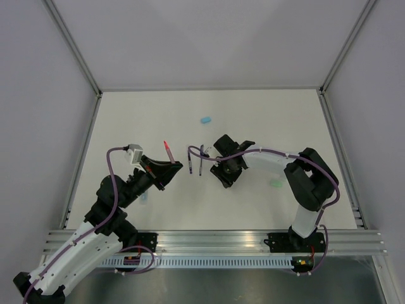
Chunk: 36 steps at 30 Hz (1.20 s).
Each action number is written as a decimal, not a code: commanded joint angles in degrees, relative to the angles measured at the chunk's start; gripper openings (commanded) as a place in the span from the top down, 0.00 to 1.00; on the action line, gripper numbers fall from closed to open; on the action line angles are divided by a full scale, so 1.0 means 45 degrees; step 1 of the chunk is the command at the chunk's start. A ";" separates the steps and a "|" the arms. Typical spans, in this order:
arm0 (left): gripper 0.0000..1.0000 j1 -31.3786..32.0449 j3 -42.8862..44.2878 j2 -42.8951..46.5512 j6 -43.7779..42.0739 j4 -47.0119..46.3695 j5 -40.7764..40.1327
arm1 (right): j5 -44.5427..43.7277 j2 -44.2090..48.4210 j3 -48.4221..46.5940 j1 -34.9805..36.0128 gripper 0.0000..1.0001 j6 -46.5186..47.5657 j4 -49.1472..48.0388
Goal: Insert the pens into the pen caps
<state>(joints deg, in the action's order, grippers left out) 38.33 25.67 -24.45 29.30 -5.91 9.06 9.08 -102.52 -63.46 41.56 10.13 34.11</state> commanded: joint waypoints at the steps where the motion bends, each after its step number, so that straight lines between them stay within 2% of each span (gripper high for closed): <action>1: 0.98 -0.0021 0.0213 0.0159 0.0188 -0.0073 -0.0314 | -0.0454 -0.0284 -0.0331 0.0139 0.53 -0.0083 -0.0021; 13: 0.98 -0.0040 0.0194 0.0218 0.0110 -0.0034 -0.0470 | -0.0885 -0.1104 -0.0760 0.0374 0.58 -0.0317 -0.0080; 14: 0.98 -0.0021 0.0194 0.0179 0.0110 -0.0072 -0.0470 | -0.0905 -0.1143 -0.0780 0.0374 0.64 -0.0356 -0.0002; 19: 0.98 -0.0021 0.0155 0.0101 0.0149 -0.0151 -0.0392 | -0.1354 -0.1358 -0.0761 0.0393 0.76 -0.0454 0.0370; 20: 0.98 -0.0021 0.0155 0.0023 0.0130 -0.0170 -0.0392 | -0.1219 -0.1320 -0.0761 0.0393 0.86 -0.0493 0.0350; 22: 0.98 -0.0021 0.0135 -0.0055 0.0110 -0.0209 -0.0392 | -0.1120 -0.1222 -0.0838 0.0432 0.96 -0.0727 0.0292; 24: 0.98 -0.0021 0.0057 -0.0172 0.0071 -0.0306 -0.0470 | -0.1002 -0.1086 -0.0897 0.0432 0.99 -0.0961 0.0117; 30: 0.98 -0.0021 -0.0099 -0.1518 0.0110 -0.0931 -0.0061 | -0.2191 0.0784 -0.1345 -0.0308 1.00 -0.2968 -0.1036; 33: 0.98 -0.0021 -0.0138 -0.2631 0.0130 -0.1614 0.0718 | -0.3283 0.1724 -0.2299 -0.0759 1.00 -0.4592 -0.0861; 36: 0.98 -0.0021 -0.0138 -0.3764 0.0091 -0.2687 0.2260 | -0.3094 0.3441 -0.2519 -0.0759 1.00 -0.5550 -0.1755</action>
<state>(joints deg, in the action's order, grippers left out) 38.33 25.30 -38.13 29.28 -11.14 12.08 -2.35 -96.40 -70.37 38.11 -6.96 32.01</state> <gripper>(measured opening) 0.094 0.042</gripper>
